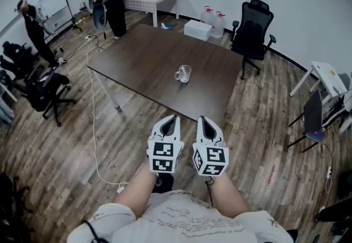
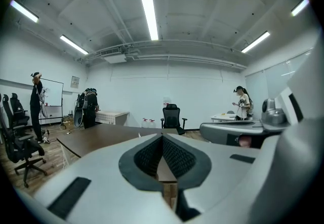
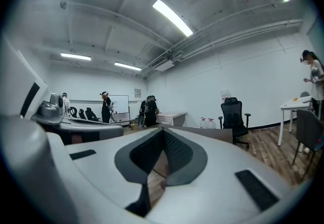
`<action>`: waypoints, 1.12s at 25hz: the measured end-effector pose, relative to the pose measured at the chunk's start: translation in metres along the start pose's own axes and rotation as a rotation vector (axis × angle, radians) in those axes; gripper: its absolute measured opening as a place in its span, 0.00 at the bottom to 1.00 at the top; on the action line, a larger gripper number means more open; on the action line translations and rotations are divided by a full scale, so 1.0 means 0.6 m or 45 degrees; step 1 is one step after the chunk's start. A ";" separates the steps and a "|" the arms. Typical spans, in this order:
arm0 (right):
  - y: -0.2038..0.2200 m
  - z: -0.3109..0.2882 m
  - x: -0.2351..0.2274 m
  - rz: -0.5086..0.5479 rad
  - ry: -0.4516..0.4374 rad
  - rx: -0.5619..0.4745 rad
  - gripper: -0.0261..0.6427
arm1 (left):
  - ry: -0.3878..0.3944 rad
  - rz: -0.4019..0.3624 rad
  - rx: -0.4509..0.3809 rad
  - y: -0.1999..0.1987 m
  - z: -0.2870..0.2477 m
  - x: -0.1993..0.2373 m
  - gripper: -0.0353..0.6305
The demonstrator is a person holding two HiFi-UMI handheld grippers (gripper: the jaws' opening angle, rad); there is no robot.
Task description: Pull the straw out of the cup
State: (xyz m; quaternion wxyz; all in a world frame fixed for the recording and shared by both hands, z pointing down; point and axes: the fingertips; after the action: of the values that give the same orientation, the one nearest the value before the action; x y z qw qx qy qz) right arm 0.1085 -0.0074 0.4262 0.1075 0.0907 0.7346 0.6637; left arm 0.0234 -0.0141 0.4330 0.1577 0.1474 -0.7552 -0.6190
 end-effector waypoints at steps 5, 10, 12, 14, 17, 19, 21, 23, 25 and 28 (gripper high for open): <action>-0.013 -0.091 -0.012 0.005 0.023 -0.022 0.06 | 0.024 0.007 0.001 -0.014 -0.082 0.055 0.06; -0.017 -0.177 -0.016 0.012 0.045 -0.001 0.06 | 0.063 0.013 0.011 -0.029 -0.157 0.104 0.06; -0.021 -0.214 -0.022 0.014 0.051 0.012 0.06 | 0.077 0.015 0.014 -0.039 -0.190 0.122 0.06; -0.022 -0.249 -0.027 0.016 0.054 0.029 0.06 | 0.085 0.022 0.024 -0.043 -0.221 0.141 0.06; -0.024 -0.296 -0.036 0.009 0.064 0.042 0.06 | 0.095 0.029 0.037 -0.049 -0.261 0.167 0.06; -0.028 -0.323 -0.042 0.006 0.071 0.048 0.06 | 0.101 0.030 0.043 -0.055 -0.285 0.180 0.06; -0.028 -0.350 -0.045 0.005 0.070 0.056 0.06 | 0.105 0.030 0.051 -0.057 -0.309 0.195 0.06; -0.022 -0.374 -0.039 0.002 0.066 0.069 0.06 | 0.121 0.029 0.065 -0.054 -0.327 0.213 0.06; -0.016 -0.397 -0.033 -0.001 0.075 0.081 0.06 | 0.139 0.032 0.073 -0.050 -0.342 0.231 0.06; -0.007 -0.433 -0.029 0.001 0.093 0.096 0.06 | 0.158 0.034 0.081 -0.045 -0.369 0.257 0.06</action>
State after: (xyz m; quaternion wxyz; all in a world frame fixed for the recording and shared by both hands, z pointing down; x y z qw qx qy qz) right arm 0.0531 -0.2611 0.4474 0.0769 0.0709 0.7626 0.6384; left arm -0.0229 -0.2802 0.4561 0.2077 0.1803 -0.7650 -0.5823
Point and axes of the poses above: the fingertips, and each gripper's own axes: z backward along the fingers, x to its left, y out of its underside, and after that the axes turned 1 degree about z, right-handed
